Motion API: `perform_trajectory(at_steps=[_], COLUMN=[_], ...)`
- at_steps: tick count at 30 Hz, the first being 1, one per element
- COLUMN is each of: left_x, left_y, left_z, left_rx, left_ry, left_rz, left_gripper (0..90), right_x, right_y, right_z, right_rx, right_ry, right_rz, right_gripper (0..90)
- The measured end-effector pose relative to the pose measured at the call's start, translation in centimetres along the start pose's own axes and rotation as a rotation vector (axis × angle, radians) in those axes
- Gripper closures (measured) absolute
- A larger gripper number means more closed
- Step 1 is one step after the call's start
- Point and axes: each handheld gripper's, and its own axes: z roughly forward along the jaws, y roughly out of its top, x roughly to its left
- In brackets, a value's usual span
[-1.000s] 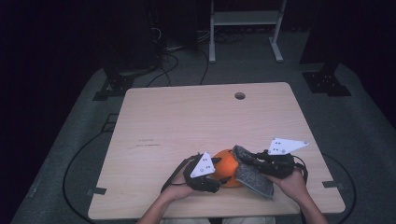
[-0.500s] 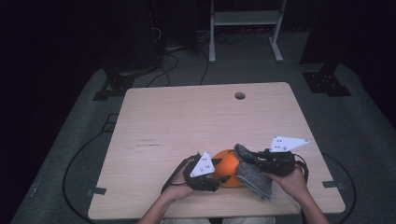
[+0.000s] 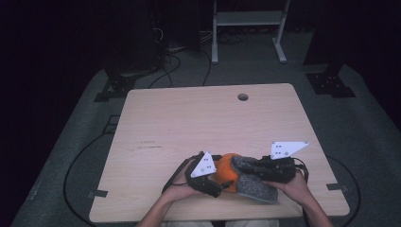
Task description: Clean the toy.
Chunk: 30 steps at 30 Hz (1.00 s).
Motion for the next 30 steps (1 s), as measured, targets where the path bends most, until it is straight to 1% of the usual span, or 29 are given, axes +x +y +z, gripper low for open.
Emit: perform_trajectory(at_steps=[1,2,3,5,6,7,8,9,10,11,12,13,14,15,16,17,18,19,20,21,22,23,24,25,26,28,29,30], left_x=[0.0,-0.2,-0.2,-0.2,-0.3,-0.4,-0.4,-0.4,-0.4,-0.4,-0.4,-0.4,-0.5,-0.5,-0.7,-1.0,-1.2,-1.3,-1.2,-0.9,-0.6,-0.3,0.1,0.3,0.5,0.7,0.9,1.0], left_y=[-0.3,-0.5,-0.5,-0.2,0.0,0.2,0.4,0.6,0.8,0.9,1.1,1.1,1.0,0.8,0.6,0.5,0.6,0.7,0.7,0.7,0.7,0.8,0.9,1.0,1.1,1.0,0.7,0.4], left_z=[0.2,0.1,-0.1,-0.5,-0.6,-0.7,-0.9,-1.1,-1.4,-1.5,-1.5,-1.4,-1.2,-0.9,-0.6,-0.4,-0.4,-0.4,-0.5,-0.8,-1.2,-1.6,-2.0,-2.2,-2.3,-1.9,-1.6,-1.3], left_rx=[-0.006,-0.020,-0.024,-0.045,-0.047,-0.048,-0.049,-0.047,-0.040,-0.028,-0.006,0.016,0.029,0.045,0.052,0.049,0.058,0.069,0.075,0.071,0.053,0.013,-0.019,-0.036,-0.041,-0.028,-0.010,0.004], left_ry=[-0.009,0.003,0.024,0.050,0.070,0.099,0.136,0.180,0.231,0.282,0.319,0.339,0.338,0.317,0.285,0.267,0.253,0.232,0.204,0.175,0.136,0.098,0.090,0.114,0.133,0.153,0.154,0.147], left_rz=[-0.007,0.007,0.015,-0.004,0.000,0.008,0.018,0.025,0.033,0.042,0.054,0.063,0.058,0.047,0.042,0.046,0.052,0.050,0.045,0.037,0.020,-0.013,-0.030,-0.038,-0.038,-0.041,-0.043,-0.059], left_gripper=[14.0,21.6,28.9,37.4,39.3,39.8,40.2,40.6,40.7,40.8,40.8,40.7,40.5,40.3,39.6,38.7,37.6,35.5,33.6,32.8,31.7,31.1,29.8,28.3,27.0,26.0,25.8,25.9], right_x=[0.2,0.4,0.4,-0.2,-0.6,-1.1,-1.6,-2.0,-2.2,-2.2,-2.0,-1.6,-1.2,-1.0,-0.7,-0.6,-0.6,-0.6,-0.8,-1.0,-1.1,-1.0,-0.9,-0.9,-0.9,-0.9,-0.8,-0.9], right_y=[0.1,0.1,0.1,-0.1,-0.3,-0.6,-0.9,-1.2,-1.5,-1.5,-1.3,-0.9,-0.4,0.1,0.5,0.7,0.8,0.7,0.3,0.0,-0.3,-0.5,-0.8,-1.0,-1.3,-1.5,-1.5,-1.6], right_z=[0.3,0.5,0.6,0.0,-0.3,-0.7,-1.0,-1.2,-1.2,-1.2,-1.1,-0.8,-0.4,0.1,0.6,1.2,1.8,2.3,2.5,2.4,2.3,2.2,2.1,2.0,1.9,1.9,1.8,1.8], right_rx=[0.006,0.018,0.024,0.005,0.000,0.001,0.015,0.033,0.037,0.022,0.003,-0.014,-0.034,-0.048,-0.054,-0.049,-0.031,-0.007,-0.004,-0.002,0.001,0.014,0.028,0.031,0.034,0.038,0.041,0.041], right_ry=[0.006,-0.003,-0.019,-0.056,-0.092,-0.137,-0.177,-0.210,-0.227,-0.223,-0.211,-0.207,-0.200,-0.190,-0.190,-0.187,-0.192,-0.204,-0.195,-0.176,-0.165,-0.160,-0.160,-0.152,-0.138,-0.106,-0.108,-0.112], right_rz=[-0.018,-0.034,-0.041,-0.009,0.003,0.022,0.048,0.070,0.086,0.091,0.085,0.072,0.056,0.046,0.039,0.030,0.025,0.024,0.034,0.051,0.055,0.052,0.041,0.037,0.044,0.037,0.031,0.030], right_gripper=[80.7,80.7,80.7,80.8,80.8,80.8,80.8,80.8,80.8,80.7,80.7,80.7,80.7,80.7,80.7,80.7,80.6,80.6,80.7,80.6,80.6,80.6,80.6,80.6,80.5,80.4,80.4,80.3])
